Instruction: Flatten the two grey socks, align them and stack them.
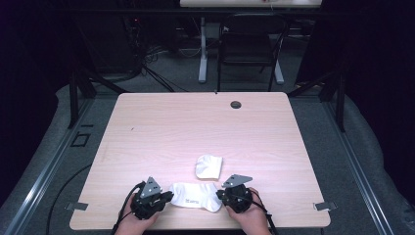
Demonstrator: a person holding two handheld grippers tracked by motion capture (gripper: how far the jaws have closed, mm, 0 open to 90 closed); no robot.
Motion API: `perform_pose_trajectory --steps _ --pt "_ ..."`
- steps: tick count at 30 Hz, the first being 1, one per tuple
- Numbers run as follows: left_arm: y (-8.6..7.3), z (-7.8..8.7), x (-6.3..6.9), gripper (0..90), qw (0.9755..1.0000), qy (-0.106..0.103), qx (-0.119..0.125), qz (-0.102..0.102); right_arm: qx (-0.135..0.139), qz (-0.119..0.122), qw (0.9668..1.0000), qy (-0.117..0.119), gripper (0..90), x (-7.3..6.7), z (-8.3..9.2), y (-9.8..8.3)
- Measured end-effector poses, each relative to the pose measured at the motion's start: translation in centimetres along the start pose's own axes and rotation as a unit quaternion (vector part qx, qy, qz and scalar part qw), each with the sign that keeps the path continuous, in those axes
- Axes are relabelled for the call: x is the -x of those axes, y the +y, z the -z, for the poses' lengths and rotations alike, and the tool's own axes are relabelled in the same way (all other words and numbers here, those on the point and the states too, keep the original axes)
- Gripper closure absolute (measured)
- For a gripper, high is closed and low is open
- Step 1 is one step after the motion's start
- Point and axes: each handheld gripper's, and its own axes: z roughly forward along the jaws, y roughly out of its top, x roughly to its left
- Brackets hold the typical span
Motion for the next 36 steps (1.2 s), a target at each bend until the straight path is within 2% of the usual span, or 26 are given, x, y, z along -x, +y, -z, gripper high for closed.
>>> perform_pose_trajectory --steps 2,4,6,7,8,9,15,20,23,27,32,34,36 --pt "0.2 0.1 -0.2 85.0 1.0 0.003 0.007 -0.002 0.0 0.0 1.0 0.0 86.3 0.0 0.0 0.0" --pt "0.5 0.1 -0.5 85.1 0.9997 0.0 0.024 0.001 0.0 0.0 1.0 0.0 86.4 0.0 0.0 0.0" --pt "0.8 -0.1 -0.7 87.4 0.9997 -0.006 0.023 0.002 0.0 0.0 1.0 0.0 86.4 0.0 0.0 0.0" --pt "0.7 -0.8 -0.8 87.9 0.9999 -0.013 0.01 0.001 0.001 -0.001 1.0 0.0 86.4 0.0 0.0 0.0" --pt "0.7 -0.8 -0.8 88.2 0.9999 -0.013 0.01 0.001 0.0 -0.001 1.0 0.0 86.4 0.0 0.0 0.0" --pt "0.5 -1.6 -0.8 88.3 0.9998 -0.017 -0.006 -0.003 -0.002 0.0 1.0 0.002 86.4 0.1 0.0 0.0" --pt "0.0 -2.5 -0.7 88.6 0.9991 -0.02 -0.035 -0.012 -0.001 0.0 1.0 0.0 86.4 0.0 0.0 0.0" --pt "-0.3 -2.4 -0.5 88.7 0.999 -0.023 -0.038 -0.008 -0.003 0.001 1.0 0.001 86.4 0.1 0.1 0.0" --pt "-0.6 -2.0 -0.3 88.9 0.9986 -0.028 -0.044 0.002 -0.001 0.0 1.0 0.0 86.4 0.1 0.0 0.0" --pt "-0.8 -1.8 -0.1 88.6 0.9985 -0.031 -0.043 0.008 -0.003 0.001 1.0 -0.001 86.4 0.1 0.0 0.0" --pt "-0.5 -1.5 -0.1 82.7 0.9988 -0.034 -0.033 0.009 -0.004 -0.003 1.0 0.007 84.3 0.1 0.1 0.2" --pt "0.0 -1.3 -0.3 80.7 0.9993 -0.032 -0.019 0.012 0.006 0.003 1.0 0.005 81.4 0.0 0.4 0.7" --pt "0.2 -1.2 -0.4 79.6 0.9993 -0.03 -0.016 0.012 0.022 0.007 0.9997 -0.004 78.9 0.2 0.4 1.4"
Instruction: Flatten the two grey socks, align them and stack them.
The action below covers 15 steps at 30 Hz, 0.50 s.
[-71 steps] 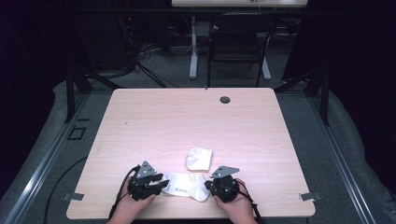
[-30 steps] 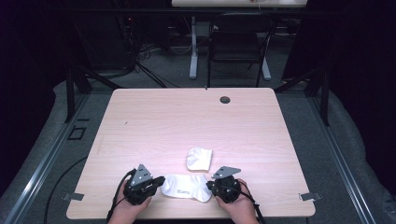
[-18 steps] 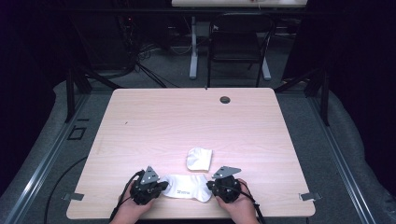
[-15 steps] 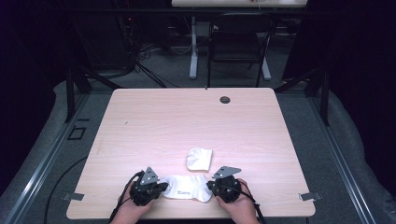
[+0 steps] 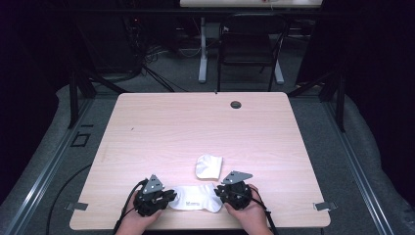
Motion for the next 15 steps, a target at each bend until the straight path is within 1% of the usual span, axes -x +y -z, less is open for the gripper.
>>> perform_pose_trajectory --steps 1,2,3,4,5,6,7,8,9,10,11,12,13,14,15 --pt "0.3 0.1 -0.3 79.0 1.0 0.004 0.007 0.002 0.002 0.004 1.0 -0.006 78.5 0.2 0.0 0.4" --pt "0.4 0.1 -0.4 77.7 1.0 0.004 0.008 0.0 0.005 0.005 0.9999 -0.01 78.0 0.4 0.0 0.8" --pt "0.5 0.1 -0.4 76.9 0.9999 0.005 0.013 0.005 0.011 0.004 0.9998 -0.013 77.5 0.5 -0.1 1.1" --pt "0.5 0.1 -0.4 76.1 0.9999 0.005 0.013 0.005 0.011 0.004 0.9998 -0.013 77.5 0.5 -0.1 1.1" --pt "0.7 0.1 -0.8 75.0 0.9998 0.007 0.016 0.005 0.015 0.003 0.9997 -0.021 75.0 1.0 -0.4 1.8" --pt "0.7 0.1 -0.8 74.0 0.9998 0.007 0.016 0.005 0.015 0.003 0.9997 -0.021 75.0 1.0 -0.4 1.8" --pt "0.8 0.0 -0.9 73.0 0.9997 0.008 0.019 0.01 0.021 -0.006 0.9992 -0.033 72.1 1.6 -1.2 2.6" --pt "0.8 0.0 -1.0 72.4 0.9998 0.008 0.019 0.006 0.021 -0.009 0.9992 -0.033 71.9 1.9 -1.4 2.8" --pt "0.8 -0.1 -1.1 71.9 0.9997 0.009 0.021 0.008 0.029 -0.018 0.9987 -0.037 71.7 2.1 -2.0 3.1" --pt "0.8 -0.1 -1.1 71.7 0.9997 0.009 0.021 0.008 0.029 -0.018 0.9987 -0.037 71.7 2.1 -2.0 3.1" --pt "0.8 -0.1 -1.3 71.3 0.9997 0.008 0.022 0.008 0.022 -0.022 0.9982 -0.051 71.7 2.7 -2.9 3.7" --pt "0.8 -0.1 -1.3 70.9 0.9997 0.008 0.022 0.008 0.022 -0.022 0.9982 -0.051 71.7 2.7 -2.9 3.7" --pt "0.8 -0.1 -1.5 70.7 0.9996 0.009 0.024 0.008 0.015 -0.022 0.9977 -0.063 71.5 3.1 -3.9 4.0" --pt "0.8 -0.1 -1.5 70.7 0.9996 0.009 0.024 0.008 0.015 -0.022 0.9977 -0.063 71.5 3.1 -3.9 4.0" --pt "0.9 -0.1 -1.7 70.7 0.9997 0.009 0.023 0.009 0.006 -0.022 0.9972 -0.071 71.5 3.3 -4.7 4.2"
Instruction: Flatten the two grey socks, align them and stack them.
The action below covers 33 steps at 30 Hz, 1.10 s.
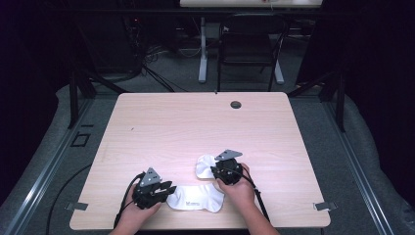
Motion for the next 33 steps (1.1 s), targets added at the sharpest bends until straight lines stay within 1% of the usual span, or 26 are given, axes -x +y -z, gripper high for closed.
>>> perform_pose_trajectory --steps 3,5,6,7,8,9,13,14,17,19,20,21,22,24,25,26,27,28,29,30,31,33 --pt "0.0 0.1 -0.3 70.2 1.0 0.002 0.002 0.003 -0.014 0.008 0.9999 0.002 72.2 -0.1 -0.8 0.1" --pt "0.1 0.1 -0.5 70.2 1.0 0.002 0.003 0.001 -0.012 0.008 0.9999 0.005 72.8 -0.2 -1.0 0.1" --pt "0.1 0.1 -0.5 70.2 1.0 0.003 0.005 0.004 -0.013 0.014 0.9998 0.007 73.4 -0.3 -1.1 0.0" --pt "0.2 0.1 -0.7 70.1 1.0 0.003 0.006 0.004 -0.011 0.014 0.9998 0.008 74.0 -0.4 -1.2 0.0" --pt "0.2 0.1 -0.8 69.8 1.0 0.004 0.006 0.007 -0.008 0.015 0.9997 0.018 74.6 -0.7 -1.4 0.1" --pt "0.2 0.1 -0.8 69.6 1.0 0.004 0.006 0.007 -0.008 0.015 0.9997 0.018 74.6 -0.7 -1.4 0.1" --pt "0.2 0.1 -1.4 69.0 0.9998 0.008 0.008 0.017 0.002 0.033 0.9986 0.042 75.9 -1.7 -2.2 0.5" --pt "0.1 0.1 -1.5 69.0 0.9998 0.009 0.008 0.018 -0.003 0.039 0.9981 0.047 76.1 -1.9 -2.3 0.7" --pt "0.1 0.2 -1.7 69.0 0.9997 0.009 0.009 0.021 -0.005 0.055 0.9964 0.065 76.4 -2.8 -2.7 1.1" --pt "0.2 0.5 -1.8 68.8 0.9995 0.011 0.014 0.027 -0.009 0.067 0.9948 0.076 76.4 -3.4 -2.9 1.4" --pt "0.2 0.6 -2.0 68.6 0.9995 0.012 0.015 0.027 -0.011 0.074 0.9943 0.077 76.3 -3.6 -3.0 1.5" --pt "0.2 0.6 -2.0 68.5 0.9995 0.012 0.015 0.027 -0.011 0.074 0.9943 0.077 76.3 -3.6 -3.0 1.5" --pt "0.2 1.0 -2.3 68.4 0.9991 0.017 0.022 0.033 -0.019 0.08 0.9941 0.071 75.0 -3.9 -2.9 1.8" --pt "0.2 1.1 -2.4 68.3 0.999 0.017 0.022 0.036 -0.018 0.071 0.9949 0.069 72.3 -3.9 -2.7 2.0" --pt "0.1 1.2 -2.6 68.3 0.9987 0.019 0.024 0.039 -0.018 0.071 0.9949 0.069 72.3 -3.9 -2.7 2.0" --pt "0.0 1.4 -3.0 68.2 0.9981 0.02 0.028 0.052 -0.001 0.055 0.9959 0.072 71.0 -4.0 -2.2 2.4" --pt "0.0 1.5 -3.1 68.2 0.998 0.02 0.028 0.054 0.005 0.048 0.9962 0.073 70.0 -4.0 -2.1 2.6" --pt "0.0 1.5 -3.2 68.2 0.9979 0.02 0.029 0.055 0.012 0.038 0.9961 0.079 68.6 -4.2 -1.9 2.8" --pt "0.0 1.5 -3.2 68.2 0.9979 0.02 0.029 0.055 0.012 0.038 0.9961 0.079 68.6 -4.2 -1.9 2.8" --pt "0.0 1.5 -3.2 68.1 0.9977 0.021 0.03 0.058 0.018 0.032 0.9953 0.089 64.8 -4.6 -1.7 3.3" --pt "0.0 1.5 -3.2 68.1 0.9977 0.021 0.03 0.058 0.023 0.028 0.995 0.093 62.5 -4.9 -1.8 3.5" --pt "0.0 1.5 -3.3 68.0 0.9979 0.024 0.028 0.054 0.022 0.03 0.9947 0.095 59.0 -5.6 -2.0 3.8"
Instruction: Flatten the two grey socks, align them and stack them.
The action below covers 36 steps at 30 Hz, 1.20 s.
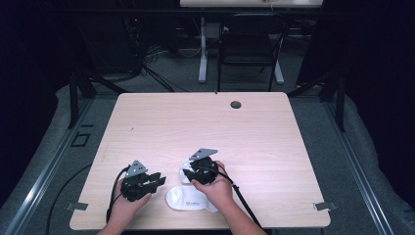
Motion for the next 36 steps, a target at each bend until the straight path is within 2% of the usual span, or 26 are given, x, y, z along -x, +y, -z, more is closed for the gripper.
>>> perform_pose_trajectory --steps 4,5,8,9,11,13,14,15,17,20,24,26,28,29,32,36 --pt "-0.1 0.0 -0.1 68.0 1.0 0.002 0.0 0.001 0.004 0.002 1.0 0.002 56.0 -0.7 -0.7 0.3" --pt "-0.1 0.0 -0.2 68.0 1.0 0.003 0.0 0.003 -0.002 0.001 1.0 -0.002 53.2 -1.0 -1.2 0.4" --pt "-0.1 0.0 -0.2 67.9 1.0 0.003 -0.002 0.004 -0.02 0.004 0.9997 -0.016 52.9 -1.4 -2.1 0.4" --pt "-0.1 0.0 -0.2 67.9 1.0 0.003 -0.003 0.003 -0.028 0.01 0.9993 -0.021 55.0 -1.4 -2.4 0.4" --pt "-0.1 0.0 -0.3 67.9 1.0 0.004 -0.005 0.0 -0.042 0.018 0.9985 -0.029 65.0 -1.5 -2.6 0.3" --pt "-0.2 -0.1 -0.2 67.9 1.0 0.006 -0.004 0.004 -0.042 0.017 0.9985 -0.032 75.9 -1.5 -2.5 0.1" --pt "-0.2 -0.1 -0.2 67.9 1.0 0.006 -0.004 0.004 -0.042 0.017 0.9985 -0.032 75.9 -1.5 -2.5 0.1" --pt "-0.2 -0.1 -0.3 67.9 1.0 0.003 -0.006 0.0 -0.042 0.015 0.9986 -0.027 85.9 -1.4 -2.0 0.1" --pt "-0.2 -0.3 -0.1 67.9 1.0 0.003 -0.004 0.002 -0.042 0.018 0.9986 -0.027 90.0 -1.3 -1.6 0.0" --pt "-0.1 -0.4 0.0 67.8 1.0 0.003 -0.008 -0.003 -0.032 0.023 0.9988 -0.028 90.0 -1.2 -0.9 0.0" --pt "0.0 -0.7 0.2 67.7 0.9999 0.002 -0.01 -0.009 -0.023 0.014 0.9993 -0.025 90.0 -1.0 -0.5 0.0" --pt "0.0 -0.7 0.3 67.7 0.9999 0.002 -0.01 -0.012 -0.015 0.021 0.9992 -0.03 90.0 -1.2 -0.3 0.1" --pt "0.0 -0.7 0.2 67.7 0.9999 0.003 -0.009 -0.01 -0.018 0.028 0.9989 -0.033 90.0 -1.2 -0.1 0.2" --pt "0.0 -0.8 0.1 67.6 1.0 0.001 -0.006 0.0 -0.012 0.029 0.9991 -0.03 90.0 -1.1 0.1 0.2" --pt "0.4 -1.1 0.0 67.4 1.0 0.002 -0.003 0.004 -0.001 0.037 0.999 -0.025 90.0 -0.9 0.8 0.4" --pt "1.1 -1.7 0.2 68.3 1.0 -0.002 0.001 0.002 0.011 0.035 0.9991 -0.024 90.0 -0.4 1.9 0.6"
